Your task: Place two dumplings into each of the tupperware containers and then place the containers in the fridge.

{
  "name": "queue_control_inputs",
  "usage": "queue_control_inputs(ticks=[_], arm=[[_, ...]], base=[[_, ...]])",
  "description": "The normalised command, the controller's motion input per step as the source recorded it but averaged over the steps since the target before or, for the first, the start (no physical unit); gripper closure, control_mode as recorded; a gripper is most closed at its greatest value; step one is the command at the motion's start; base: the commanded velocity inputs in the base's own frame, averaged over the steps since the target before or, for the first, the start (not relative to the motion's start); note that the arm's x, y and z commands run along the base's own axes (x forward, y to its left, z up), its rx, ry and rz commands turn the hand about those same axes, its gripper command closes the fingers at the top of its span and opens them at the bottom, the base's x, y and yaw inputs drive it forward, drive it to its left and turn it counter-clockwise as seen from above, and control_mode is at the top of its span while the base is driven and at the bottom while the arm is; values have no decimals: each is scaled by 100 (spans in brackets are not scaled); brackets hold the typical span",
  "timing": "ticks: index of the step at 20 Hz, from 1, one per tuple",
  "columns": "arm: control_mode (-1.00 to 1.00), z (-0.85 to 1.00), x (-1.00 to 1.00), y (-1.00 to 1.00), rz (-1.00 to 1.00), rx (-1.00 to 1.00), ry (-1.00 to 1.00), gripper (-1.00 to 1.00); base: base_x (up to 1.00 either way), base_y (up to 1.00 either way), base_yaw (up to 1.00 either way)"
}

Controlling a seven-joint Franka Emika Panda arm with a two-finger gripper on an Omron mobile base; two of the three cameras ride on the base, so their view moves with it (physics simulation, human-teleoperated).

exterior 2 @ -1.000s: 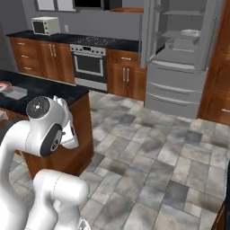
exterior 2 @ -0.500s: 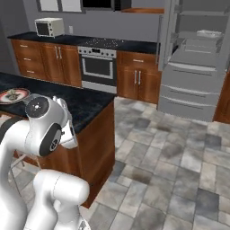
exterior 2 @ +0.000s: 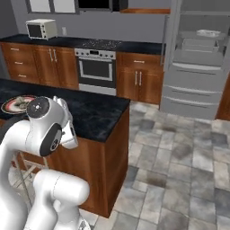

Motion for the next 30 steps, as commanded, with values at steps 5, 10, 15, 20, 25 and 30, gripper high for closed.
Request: queue_control_inputs(ticks=[5,10,15,20,25,30], arm=[[100,0,0,0,0,0,0,-100],[100,0,0,0,0,0,0,-100],[100,0,0,0,0,0,0,-100],[100,0,0,0,0,0,0,-100],[100,0,0,0,0,0,0,-100],[100,0,0,0,0,0,0,-100]], base=[[21,88,-9],[41,42,-1],[46,40,0],[49,44,0],[54,30,0],[44,33,0]])
